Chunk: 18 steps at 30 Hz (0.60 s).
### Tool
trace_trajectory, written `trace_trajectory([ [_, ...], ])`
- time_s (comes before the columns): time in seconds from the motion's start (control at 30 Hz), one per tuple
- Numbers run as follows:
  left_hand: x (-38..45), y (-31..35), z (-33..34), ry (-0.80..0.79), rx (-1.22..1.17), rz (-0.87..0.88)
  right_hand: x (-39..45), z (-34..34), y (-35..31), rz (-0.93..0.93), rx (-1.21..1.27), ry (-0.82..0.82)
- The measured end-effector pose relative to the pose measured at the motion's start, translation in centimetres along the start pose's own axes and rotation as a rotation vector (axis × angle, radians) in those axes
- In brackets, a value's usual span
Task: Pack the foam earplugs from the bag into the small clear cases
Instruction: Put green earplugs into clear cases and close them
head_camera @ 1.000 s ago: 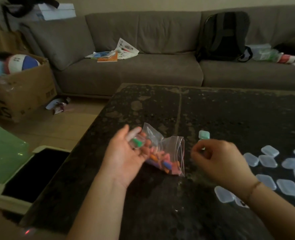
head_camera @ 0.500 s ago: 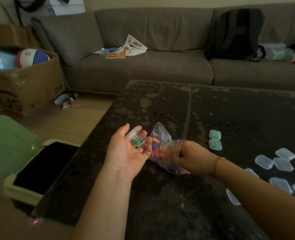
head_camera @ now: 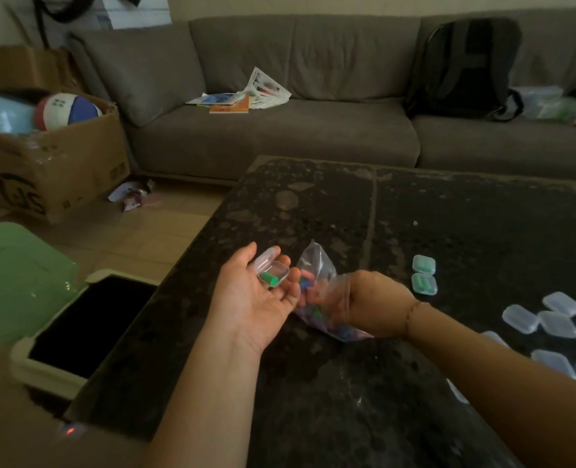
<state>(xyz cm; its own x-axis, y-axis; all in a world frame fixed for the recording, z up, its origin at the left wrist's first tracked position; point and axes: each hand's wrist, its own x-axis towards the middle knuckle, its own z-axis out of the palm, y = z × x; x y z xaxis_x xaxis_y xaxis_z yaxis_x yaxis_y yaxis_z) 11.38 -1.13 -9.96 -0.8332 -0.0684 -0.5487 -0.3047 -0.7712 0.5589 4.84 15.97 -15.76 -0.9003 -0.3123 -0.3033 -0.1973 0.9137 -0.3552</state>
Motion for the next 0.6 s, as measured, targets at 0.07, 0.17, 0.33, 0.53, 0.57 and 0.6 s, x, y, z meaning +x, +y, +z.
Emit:
trace_trajectory([
  [0.07,-0.1,-0.1,0.0,-0.002,-0.003,0.003,-0.3,0.2,-0.2,0.014,-0.062,0.046],
  [0.17,0.0,-0.1,0.0,0.007,-0.002,0.01,-0.6,0.7,-0.4,0.002,-0.137,0.109],
  [0.33,0.0,-0.1,0.0,0.001,0.003,0.0,-2.0,0.4,0.2,-0.11,0.043,0.119],
  [0.53,0.0,-0.6,0.3,-0.016,0.036,-0.011,-5.8,-0.6,1.5,-0.116,0.426,0.242],
  [0.57,-0.1,-0.8,0.5,-0.02,0.048,-0.014,-6.5,-0.6,1.9,-0.116,0.456,0.248],
  [0.6,-0.1,-1.1,0.6,-0.023,0.062,-0.02,-7.2,-0.8,2.2,-0.113,0.496,0.25],
])
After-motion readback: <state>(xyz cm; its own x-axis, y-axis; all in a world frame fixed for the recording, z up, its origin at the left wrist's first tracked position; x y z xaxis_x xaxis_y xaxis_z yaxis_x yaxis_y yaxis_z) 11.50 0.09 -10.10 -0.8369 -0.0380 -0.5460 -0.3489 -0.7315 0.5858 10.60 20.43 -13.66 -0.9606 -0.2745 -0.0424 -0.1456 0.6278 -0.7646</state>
